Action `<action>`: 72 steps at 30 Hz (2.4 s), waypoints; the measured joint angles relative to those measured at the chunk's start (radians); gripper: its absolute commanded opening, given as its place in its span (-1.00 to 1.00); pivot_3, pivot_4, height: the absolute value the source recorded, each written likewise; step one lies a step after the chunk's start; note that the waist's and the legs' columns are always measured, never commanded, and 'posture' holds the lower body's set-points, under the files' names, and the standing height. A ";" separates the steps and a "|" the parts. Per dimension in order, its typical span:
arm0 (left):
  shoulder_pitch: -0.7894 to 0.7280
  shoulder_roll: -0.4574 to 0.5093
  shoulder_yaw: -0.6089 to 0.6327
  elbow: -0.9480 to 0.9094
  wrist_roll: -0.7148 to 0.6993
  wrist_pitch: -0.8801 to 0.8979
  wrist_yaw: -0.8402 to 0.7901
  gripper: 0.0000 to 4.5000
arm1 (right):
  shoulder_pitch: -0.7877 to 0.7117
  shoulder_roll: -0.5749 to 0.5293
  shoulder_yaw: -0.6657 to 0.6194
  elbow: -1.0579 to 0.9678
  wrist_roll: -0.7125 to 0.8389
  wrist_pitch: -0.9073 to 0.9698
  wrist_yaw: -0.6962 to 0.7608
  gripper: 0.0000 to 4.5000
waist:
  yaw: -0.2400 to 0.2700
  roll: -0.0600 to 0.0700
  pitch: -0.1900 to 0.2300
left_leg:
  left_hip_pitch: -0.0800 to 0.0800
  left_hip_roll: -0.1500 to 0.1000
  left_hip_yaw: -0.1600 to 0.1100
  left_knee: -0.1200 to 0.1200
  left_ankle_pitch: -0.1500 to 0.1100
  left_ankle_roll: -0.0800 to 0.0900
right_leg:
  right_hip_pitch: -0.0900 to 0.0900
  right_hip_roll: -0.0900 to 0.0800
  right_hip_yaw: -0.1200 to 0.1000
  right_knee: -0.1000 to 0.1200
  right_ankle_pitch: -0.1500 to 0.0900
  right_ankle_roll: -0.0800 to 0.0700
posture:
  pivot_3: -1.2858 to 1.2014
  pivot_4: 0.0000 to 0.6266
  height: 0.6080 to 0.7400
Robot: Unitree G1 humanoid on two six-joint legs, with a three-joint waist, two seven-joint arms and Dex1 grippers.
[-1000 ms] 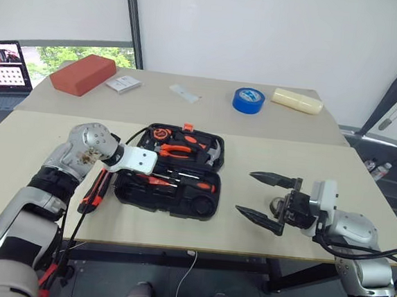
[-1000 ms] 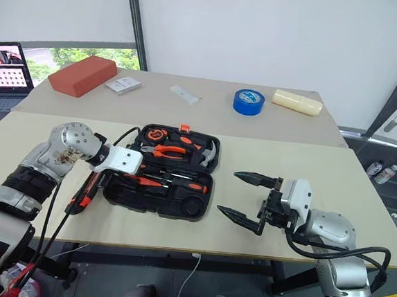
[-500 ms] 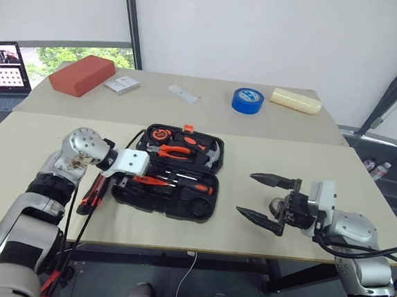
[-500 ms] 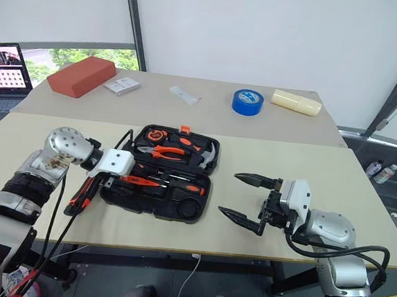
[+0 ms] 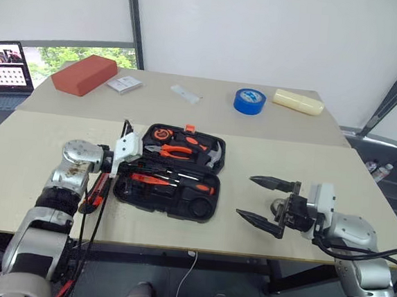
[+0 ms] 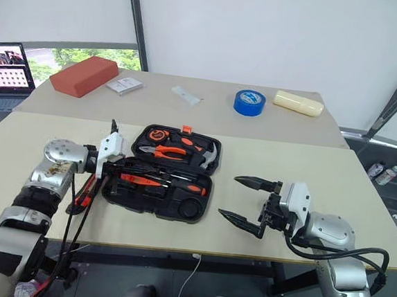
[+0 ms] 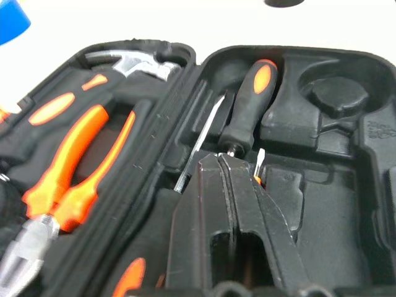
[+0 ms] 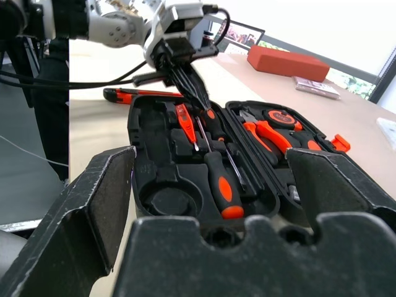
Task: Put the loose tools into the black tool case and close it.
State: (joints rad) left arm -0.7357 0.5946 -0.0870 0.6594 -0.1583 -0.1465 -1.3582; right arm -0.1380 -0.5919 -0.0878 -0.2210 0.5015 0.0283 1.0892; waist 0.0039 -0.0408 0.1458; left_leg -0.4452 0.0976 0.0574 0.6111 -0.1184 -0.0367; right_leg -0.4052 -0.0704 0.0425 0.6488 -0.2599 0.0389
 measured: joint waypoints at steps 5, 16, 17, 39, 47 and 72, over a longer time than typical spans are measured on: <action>0.081 -0.014 -0.015 -0.059 0.022 -0.015 0.046 -0.98 | 0.012 0.006 0.000 -0.002 -0.008 0.000 -0.008 1.00 | 0.002 0.000 0.000 | 0.000 0.000 0.000 0.000 0.000 0.000 | 0.000 0.000 0.000 0.000 0.000 0.000 | 0.03 -0.52 1.00; 0.154 -0.006 -0.009 -0.125 0.051 0.010 0.193 -0.98 | 0.030 0.012 0.000 -0.003 -0.010 0.000 -0.021 1.00 | 0.006 0.001 -0.001 | 0.004 0.000 0.000 0.000 0.000 0.000 | 0.003 -0.001 0.000 0.000 -0.003 0.001 | 0.03 -0.52 1.00; 0.157 -0.006 -0.004 -0.130 0.047 0.031 0.202 -0.98 | 0.030 0.013 0.000 -0.003 -0.010 0.000 -0.021 1.00 | 0.006 0.002 -0.001 | 0.004 0.000 0.000 0.000 0.000 -0.001 | 0.003 -0.001 0.000 0.000 -0.004 0.000 | 0.03 -0.52 1.00; 0.466 0.022 0.303 -0.525 -0.248 0.257 0.257 -0.17 | 0.028 0.023 0.002 0.016 -0.013 -0.033 -0.011 1.00 | -0.009 0.002 -0.001 | 0.003 0.001 0.001 -0.005 -0.001 -0.001 | 0.000 -0.001 0.000 -0.001 -0.001 -0.004 | 0.03 -0.52 1.00; 1.032 -0.011 0.728 -0.785 -0.357 0.300 0.421 0.99 | 0.034 0.037 -0.004 0.113 -0.005 -0.134 0.074 1.00 | -0.021 0.001 0.000 | 0.005 0.003 0.002 -0.005 -0.008 -0.009 | 0.000 -0.002 -0.001 -0.002 -0.009 -0.009 | 0.03 -0.52 1.00; 0.957 0.069 0.646 -1.063 -0.584 0.913 0.921 0.99 | -0.102 0.012 0.019 0.071 0.106 -0.039 0.194 1.00 | -0.015 0.000 0.002 | 0.003 0.003 0.005 -0.006 -0.011 -0.012 | -0.001 -0.005 -0.005 -0.007 -0.003 -0.007 | 0.03 -0.52 1.00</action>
State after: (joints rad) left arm 0.2213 0.6639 0.5589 -0.4031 -0.7426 0.7668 -0.4372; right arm -0.2401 -0.5804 -0.0689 -0.1502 0.6076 -0.0111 1.2836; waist -0.0106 -0.0411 0.1476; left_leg -0.4421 0.1005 0.0622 0.6047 -0.1295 -0.0492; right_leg -0.4061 -0.0758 0.0377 0.6422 -0.2633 0.0318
